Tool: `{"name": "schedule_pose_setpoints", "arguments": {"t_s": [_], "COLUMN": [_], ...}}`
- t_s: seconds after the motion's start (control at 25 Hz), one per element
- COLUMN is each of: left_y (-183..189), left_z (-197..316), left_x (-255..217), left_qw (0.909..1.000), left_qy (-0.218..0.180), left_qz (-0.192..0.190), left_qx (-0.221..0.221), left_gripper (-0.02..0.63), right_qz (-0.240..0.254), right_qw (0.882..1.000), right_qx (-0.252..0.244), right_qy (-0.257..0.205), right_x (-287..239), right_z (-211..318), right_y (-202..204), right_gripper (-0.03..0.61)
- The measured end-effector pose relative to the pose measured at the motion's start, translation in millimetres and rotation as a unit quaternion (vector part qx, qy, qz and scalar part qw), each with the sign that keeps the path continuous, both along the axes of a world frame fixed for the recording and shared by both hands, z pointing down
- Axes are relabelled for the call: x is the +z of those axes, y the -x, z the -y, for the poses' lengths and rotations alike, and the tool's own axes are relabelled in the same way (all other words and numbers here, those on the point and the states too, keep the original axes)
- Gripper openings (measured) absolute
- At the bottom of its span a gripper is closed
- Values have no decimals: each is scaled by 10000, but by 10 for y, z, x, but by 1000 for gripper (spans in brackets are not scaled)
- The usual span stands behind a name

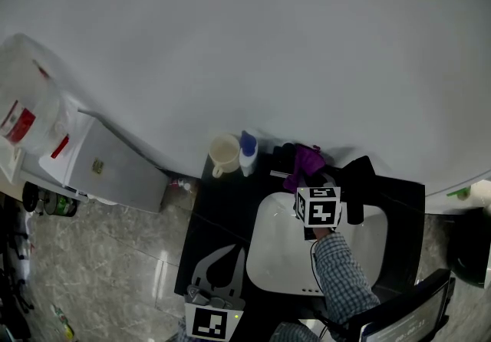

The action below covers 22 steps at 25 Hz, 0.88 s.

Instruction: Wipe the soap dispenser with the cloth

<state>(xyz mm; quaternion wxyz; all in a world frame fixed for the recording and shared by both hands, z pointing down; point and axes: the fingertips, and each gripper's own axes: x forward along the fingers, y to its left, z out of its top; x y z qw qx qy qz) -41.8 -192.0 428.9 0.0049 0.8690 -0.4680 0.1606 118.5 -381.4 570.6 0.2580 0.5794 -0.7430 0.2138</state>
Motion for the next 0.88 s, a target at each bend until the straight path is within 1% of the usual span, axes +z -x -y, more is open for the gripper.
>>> {"name": "schedule_pose_setpoints", "arguments": {"t_s": [0.24,0.4,0.52,0.6,0.68,0.8,0.88], "left_y": [36,45,35,24,14,55,94], "left_z": [-9,-1,-2,-15,-27,-35,-43], "left_x": [-6,-33,-84,-133,-194,-308,-376], "left_qw": [10000,10000,9998,9997,9994,9987,9981], "left_qy": [-18,-79,-162,-189,-234,-387,-501], "left_qz": [9,-49,-65,-130,-205,-289,-326], "left_qx": [3,16,80,119,159,156,150], "left_gripper": [2,2,2,2,2,2,2], "right_qz": [-160,-338,-354,-179,15,111,164], "right_qw": [9994,9991,9993,9997,9992,9967,9947], "right_qx": [-201,-106,-83,-159,-214,-248,-179], "right_qy": [223,245,71,-104,-350,-771,-1004], "right_x": [174,178,41,-141,-407,-853,-1098], "right_z": [-122,-209,-302,-417,-563,-810,-988], "right_y": [13,-67,-73,-41,-36,-36,-55], "right_gripper": [78,78,78,78,78,78,78]}}
